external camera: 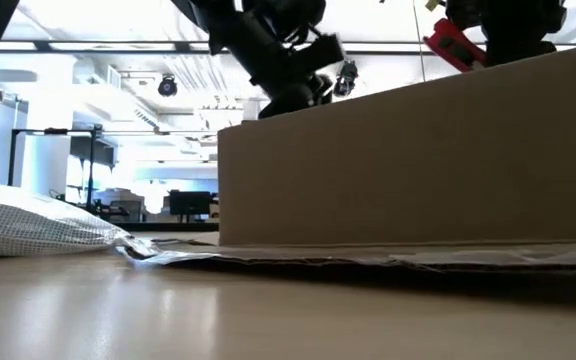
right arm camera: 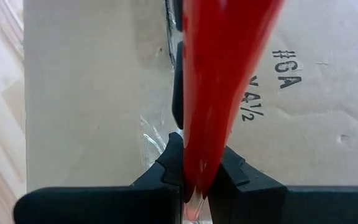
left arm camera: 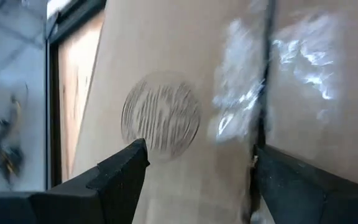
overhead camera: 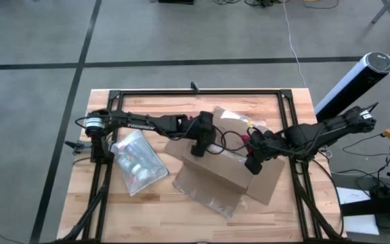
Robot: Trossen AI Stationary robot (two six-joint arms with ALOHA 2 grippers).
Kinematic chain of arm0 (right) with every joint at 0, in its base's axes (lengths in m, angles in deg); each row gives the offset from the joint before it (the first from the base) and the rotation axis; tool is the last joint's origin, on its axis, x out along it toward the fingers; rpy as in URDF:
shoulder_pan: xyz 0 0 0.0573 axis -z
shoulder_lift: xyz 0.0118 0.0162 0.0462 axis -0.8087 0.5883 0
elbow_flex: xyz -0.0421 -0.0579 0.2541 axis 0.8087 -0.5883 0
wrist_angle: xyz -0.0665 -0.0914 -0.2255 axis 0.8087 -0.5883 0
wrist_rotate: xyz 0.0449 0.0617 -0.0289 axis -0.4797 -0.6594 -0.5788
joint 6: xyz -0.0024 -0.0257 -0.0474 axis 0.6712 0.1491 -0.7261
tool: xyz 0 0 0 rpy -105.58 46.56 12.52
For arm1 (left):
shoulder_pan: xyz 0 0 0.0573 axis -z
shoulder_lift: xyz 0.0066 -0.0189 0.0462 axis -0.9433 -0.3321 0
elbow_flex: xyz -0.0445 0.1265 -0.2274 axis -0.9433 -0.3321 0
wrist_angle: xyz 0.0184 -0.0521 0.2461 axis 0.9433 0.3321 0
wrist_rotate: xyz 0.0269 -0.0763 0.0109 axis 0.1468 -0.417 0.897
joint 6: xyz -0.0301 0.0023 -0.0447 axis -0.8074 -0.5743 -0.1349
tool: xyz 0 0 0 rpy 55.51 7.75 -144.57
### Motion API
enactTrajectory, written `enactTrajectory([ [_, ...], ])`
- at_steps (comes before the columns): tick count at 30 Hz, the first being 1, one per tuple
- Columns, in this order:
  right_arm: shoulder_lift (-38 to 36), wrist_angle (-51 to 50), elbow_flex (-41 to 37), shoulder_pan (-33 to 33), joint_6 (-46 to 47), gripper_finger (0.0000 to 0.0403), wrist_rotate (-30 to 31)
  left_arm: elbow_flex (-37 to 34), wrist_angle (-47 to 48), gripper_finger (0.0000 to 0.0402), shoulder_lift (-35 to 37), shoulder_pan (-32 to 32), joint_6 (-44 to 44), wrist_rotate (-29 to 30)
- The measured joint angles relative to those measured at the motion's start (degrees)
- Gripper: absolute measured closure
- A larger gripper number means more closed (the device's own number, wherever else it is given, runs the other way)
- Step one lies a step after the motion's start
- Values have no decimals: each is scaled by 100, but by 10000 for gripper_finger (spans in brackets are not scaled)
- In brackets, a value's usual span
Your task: Unpack boxes
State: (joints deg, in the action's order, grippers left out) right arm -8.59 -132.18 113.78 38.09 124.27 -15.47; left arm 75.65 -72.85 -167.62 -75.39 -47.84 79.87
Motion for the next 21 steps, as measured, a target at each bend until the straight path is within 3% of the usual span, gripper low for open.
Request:
enactTrajectory([
  [6,7,319,-5,163,-121,386,121,-27,-66,129,9,121,427,35],
  [13,10,923,1,303,-298,386,139,-44,-139,129,-11,107,413,445],
  [21,10,842,1,314,-299,386,129,-24,-169,136,-309,51,218,600],
])
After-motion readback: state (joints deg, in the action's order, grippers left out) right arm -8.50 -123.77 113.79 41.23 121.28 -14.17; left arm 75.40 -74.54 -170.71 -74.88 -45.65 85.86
